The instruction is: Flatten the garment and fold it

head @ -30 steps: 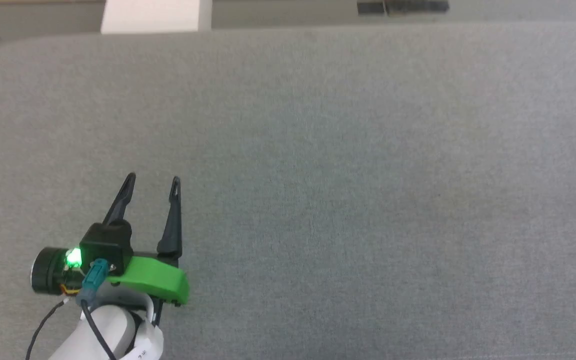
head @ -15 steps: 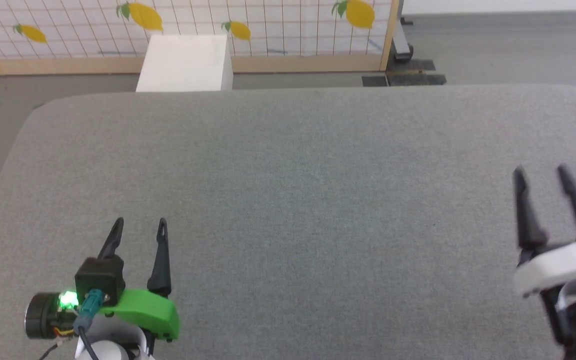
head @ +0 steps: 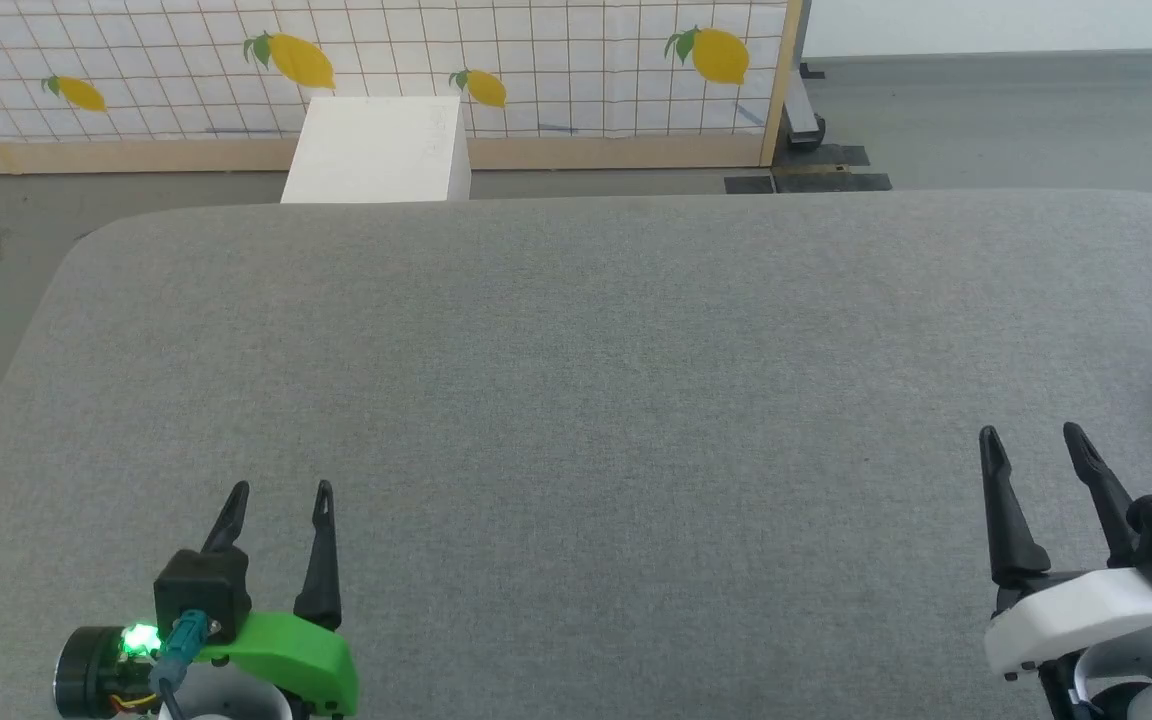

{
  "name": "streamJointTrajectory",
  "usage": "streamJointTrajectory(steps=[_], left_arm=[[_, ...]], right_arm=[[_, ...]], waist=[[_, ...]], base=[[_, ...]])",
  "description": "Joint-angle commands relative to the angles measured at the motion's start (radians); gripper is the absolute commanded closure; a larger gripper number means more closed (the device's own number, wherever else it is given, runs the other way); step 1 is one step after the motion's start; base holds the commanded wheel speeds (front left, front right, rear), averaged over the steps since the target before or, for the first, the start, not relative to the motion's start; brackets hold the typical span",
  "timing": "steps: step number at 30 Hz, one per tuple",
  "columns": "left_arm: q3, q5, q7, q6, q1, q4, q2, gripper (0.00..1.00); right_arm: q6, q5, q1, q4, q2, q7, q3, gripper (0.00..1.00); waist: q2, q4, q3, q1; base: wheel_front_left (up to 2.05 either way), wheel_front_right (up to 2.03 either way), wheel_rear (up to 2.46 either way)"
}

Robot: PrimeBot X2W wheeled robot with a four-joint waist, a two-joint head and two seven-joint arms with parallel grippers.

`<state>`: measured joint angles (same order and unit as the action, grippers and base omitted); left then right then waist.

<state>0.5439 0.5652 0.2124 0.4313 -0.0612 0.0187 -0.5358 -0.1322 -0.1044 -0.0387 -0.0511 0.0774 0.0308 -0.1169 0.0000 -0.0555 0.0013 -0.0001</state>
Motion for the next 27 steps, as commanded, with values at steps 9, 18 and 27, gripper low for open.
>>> streamJointTrajectory(steps=[9, 18, 27], left_arm=[[0.008, 0.000, -0.006, -0.001, -0.006, -0.004, -0.008, 0.00], [0.009, 0.008, -0.009, -0.001, -0.004, -0.003, -0.010, 0.00], [0.007, 0.011, -0.009, -0.002, -0.001, 0.003, -0.004, 1.00]], right_arm=[[0.002, 0.010, -0.004, -0.012, -0.013, -0.010, 0.004, 0.00], [0.002, 0.008, -0.001, -0.011, -0.019, -0.011, 0.005, 0.00], [0.000, 0.001, -0.001, -0.005, -0.019, -0.010, 0.005, 1.00]], waist=[[0.0000, 0.001, 0.000, 0.0001], [0.0000, -0.001, -0.005, 0.0001], [0.0000, -0.001, 0.000, 0.0001]], base=[[0.00, 0.00, 0.00], [0.00, 0.00, 0.00], [0.00, 0.00, 0.00]])
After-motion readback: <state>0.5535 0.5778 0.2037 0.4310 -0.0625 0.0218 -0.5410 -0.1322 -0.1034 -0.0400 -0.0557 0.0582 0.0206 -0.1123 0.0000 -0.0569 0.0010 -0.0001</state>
